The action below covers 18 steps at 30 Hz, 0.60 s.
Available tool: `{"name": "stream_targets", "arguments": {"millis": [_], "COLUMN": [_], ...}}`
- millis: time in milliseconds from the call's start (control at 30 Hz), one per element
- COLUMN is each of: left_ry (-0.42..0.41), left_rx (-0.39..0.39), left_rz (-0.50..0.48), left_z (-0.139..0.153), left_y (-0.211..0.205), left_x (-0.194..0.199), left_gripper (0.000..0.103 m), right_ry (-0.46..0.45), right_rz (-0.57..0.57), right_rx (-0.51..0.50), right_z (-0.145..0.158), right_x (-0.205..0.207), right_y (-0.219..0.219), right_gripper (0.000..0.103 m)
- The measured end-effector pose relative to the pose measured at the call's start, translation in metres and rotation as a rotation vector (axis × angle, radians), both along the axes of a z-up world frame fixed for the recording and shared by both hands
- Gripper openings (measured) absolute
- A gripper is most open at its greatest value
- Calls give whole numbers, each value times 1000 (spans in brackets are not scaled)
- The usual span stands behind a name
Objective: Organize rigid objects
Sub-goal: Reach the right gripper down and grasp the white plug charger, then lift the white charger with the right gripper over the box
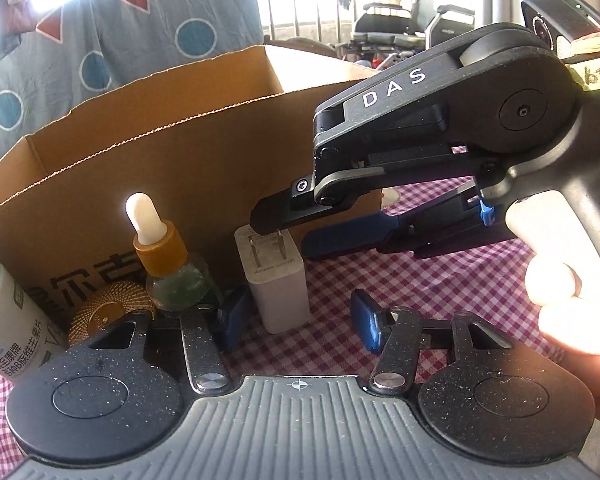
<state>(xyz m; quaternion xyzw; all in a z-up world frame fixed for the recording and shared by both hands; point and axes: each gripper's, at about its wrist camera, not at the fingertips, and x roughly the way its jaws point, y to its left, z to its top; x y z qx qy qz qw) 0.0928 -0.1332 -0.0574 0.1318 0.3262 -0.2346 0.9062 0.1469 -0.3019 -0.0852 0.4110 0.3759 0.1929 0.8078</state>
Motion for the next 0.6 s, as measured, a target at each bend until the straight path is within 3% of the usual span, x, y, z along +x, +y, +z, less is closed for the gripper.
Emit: {"name": "stream_targets", "arguments": {"millis": [233, 600], "left_ry": [32, 93], "left_rx": [-39, -75], "left_rz": [12, -61], "left_z": [2, 5], "left_y": [4, -8], "left_x": [6, -8], "left_gripper": [46, 42], "right_ry": [43, 84], "right_rz": [4, -95], "right_rx": [13, 49], "right_z": [-3, -6], "right_x": [8, -39], "right_y": [2, -23], "right_gripper": [38, 38]}}
